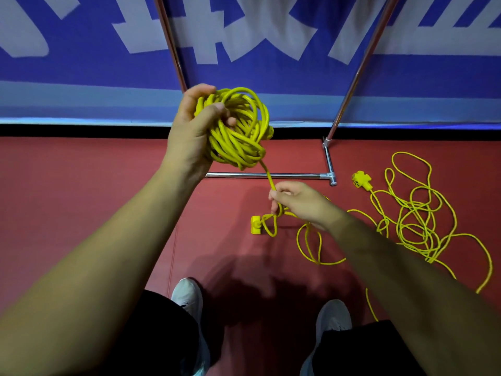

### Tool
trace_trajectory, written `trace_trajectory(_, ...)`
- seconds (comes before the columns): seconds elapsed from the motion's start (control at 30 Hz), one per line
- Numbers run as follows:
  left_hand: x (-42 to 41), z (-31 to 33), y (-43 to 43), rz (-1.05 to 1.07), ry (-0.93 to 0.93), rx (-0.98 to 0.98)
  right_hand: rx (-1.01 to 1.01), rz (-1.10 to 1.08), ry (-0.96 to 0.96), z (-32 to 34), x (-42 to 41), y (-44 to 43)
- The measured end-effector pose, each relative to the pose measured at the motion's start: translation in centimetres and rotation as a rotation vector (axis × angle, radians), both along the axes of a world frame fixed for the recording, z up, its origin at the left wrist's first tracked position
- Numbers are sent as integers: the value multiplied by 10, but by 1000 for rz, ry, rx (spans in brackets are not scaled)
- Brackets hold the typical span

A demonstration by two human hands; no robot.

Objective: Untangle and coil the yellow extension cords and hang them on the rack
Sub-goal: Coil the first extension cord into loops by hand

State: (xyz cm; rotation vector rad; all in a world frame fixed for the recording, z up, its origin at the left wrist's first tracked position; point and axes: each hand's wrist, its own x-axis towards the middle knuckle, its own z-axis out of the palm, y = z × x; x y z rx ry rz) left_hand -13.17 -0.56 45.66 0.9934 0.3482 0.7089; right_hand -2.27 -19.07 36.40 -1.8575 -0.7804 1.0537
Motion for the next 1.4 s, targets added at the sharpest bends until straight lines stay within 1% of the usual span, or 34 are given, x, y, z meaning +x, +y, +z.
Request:
trace_trajectory(0.07, 0, 1, -3, 21, 94, 200, 95, -25, 1, 9, -2, 4)
trace_trajectory(0.13, 1, 1, -7, 46, 163, 334, 156, -58, -6, 19, -5, 10)
trace_trajectory(0.2, 2, 3, -11, 76, 164, 372, 155, -20, 32, 23, -10, 13)
trace_trajectory(0.27, 2, 6, -10, 139, 130, 355, 98, 61, 130, 22, -15, 12)
trace_trajectory(0.33, -1, 9, -5, 209, 112, 328, 31, 127, 189, 14, -16, 8)
trace_trajectory(0.37, -4, 9, -2, 235, 119, 324, -1, 152, 189, 8, -16, 6)
trace_trajectory(0.43, -8, 9, 3, 268, 135, 343, -82, 203, 126, -5, -17, 3)
trace_trajectory(0.5, -9, 7, 7, 288, 152, 395, -162, 257, 25, -17, -25, 1)
trace_trajectory(0.53, -9, 6, 8, 289, 166, 440, -181, 281, 11, -20, -31, 1)
trace_trajectory(0.63, -9, 0, 10, 251, 242, 584, -110, 314, 84, -13, -44, 1)
trace_trajectory(0.7, -9, -5, 10, 195, 328, 653, -19, 293, 116, 1, -45, 3)
trace_trajectory(0.8, -7, -14, 8, 141, 457, 790, 88, 232, 97, 24, -39, 9)
trace_trajectory(0.87, -7, -17, 6, 90, 509, 887, 130, 199, 79, 39, -34, 13)
trace_trajectory(0.97, -7, -21, 1, -41, 590, 1102, 135, 240, 0, 54, -28, 14)
trace_trajectory(1.07, -9, -25, -7, -191, 644, 1193, 110, 302, -48, 62, -28, 12)
trace_trajectory(1.13, -8, -31, -5, -286, 666, 1197, 97, 309, -58, 67, -26, 11)
trace_trajectory(1.2, -8, -35, -3, -434, 714, 1116, 88, 295, -103, 72, -22, 10)
trace_trajectory(1.3, -7, -35, -6, -708, 725, 1008, 97, 266, -261, 82, -18, 9)
trace_trajectory(1.4, -9, -34, -9, -881, 700, 857, 114, 285, -443, 91, -20, 11)
